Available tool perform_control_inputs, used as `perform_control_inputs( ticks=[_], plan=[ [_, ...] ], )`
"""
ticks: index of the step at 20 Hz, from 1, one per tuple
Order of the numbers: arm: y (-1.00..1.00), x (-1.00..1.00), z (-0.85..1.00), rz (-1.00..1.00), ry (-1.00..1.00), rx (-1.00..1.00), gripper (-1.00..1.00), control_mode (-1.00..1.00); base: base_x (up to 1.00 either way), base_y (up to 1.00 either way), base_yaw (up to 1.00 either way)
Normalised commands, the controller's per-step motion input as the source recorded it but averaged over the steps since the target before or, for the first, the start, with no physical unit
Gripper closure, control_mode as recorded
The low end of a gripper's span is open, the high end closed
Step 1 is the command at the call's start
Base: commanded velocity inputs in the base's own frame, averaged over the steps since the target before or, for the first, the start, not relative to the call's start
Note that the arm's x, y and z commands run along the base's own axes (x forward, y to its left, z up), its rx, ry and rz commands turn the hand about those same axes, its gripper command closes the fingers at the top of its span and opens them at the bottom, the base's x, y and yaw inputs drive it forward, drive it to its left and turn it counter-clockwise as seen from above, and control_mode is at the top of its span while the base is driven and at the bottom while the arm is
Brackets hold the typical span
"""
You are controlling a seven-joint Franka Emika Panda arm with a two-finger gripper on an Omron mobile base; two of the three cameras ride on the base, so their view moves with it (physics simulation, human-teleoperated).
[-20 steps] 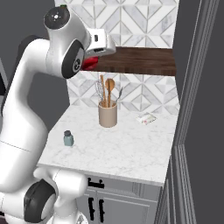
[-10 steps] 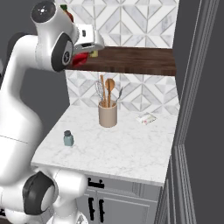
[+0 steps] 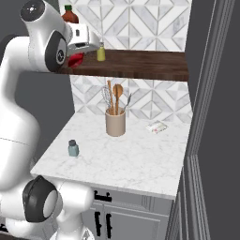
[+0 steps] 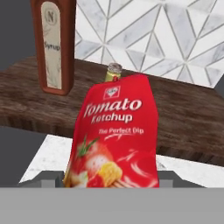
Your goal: Put the shaker and condiment bottle from the counter next to their counterparts in the cabinet.
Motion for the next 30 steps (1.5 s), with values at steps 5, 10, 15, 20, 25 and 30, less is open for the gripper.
perform_control_inputs(
  ticks=[5,10,15,20,25,30],
  plan=[
    [0.06,0.32,0.00,0.09,-0.01,0.01,1.00,-1.00,0.00,0.00,0.00],
    [0.08,0.29,0.00,0.11,0.00,0.00,1.00,-1.00,0.00,0.00,0.00],
    [0.18,0.03,0.00,0.05,-0.01,0.00,1.00,-1.00,0.00,0.00,0.00],
    [0.15,0.11,0.00,0.00,0.00,0.00,1.00,-1.00,0.00,0.00,0.00],
    [0.14,0.26,0.00,0.00,0.00,0.00,1.00,-1.00,0.00,0.00,0.00],
    [0.00,0.14,0.00,0.05,0.00,0.00,1.00,-1.00,0.00,0.00,0.00]
  ],
)
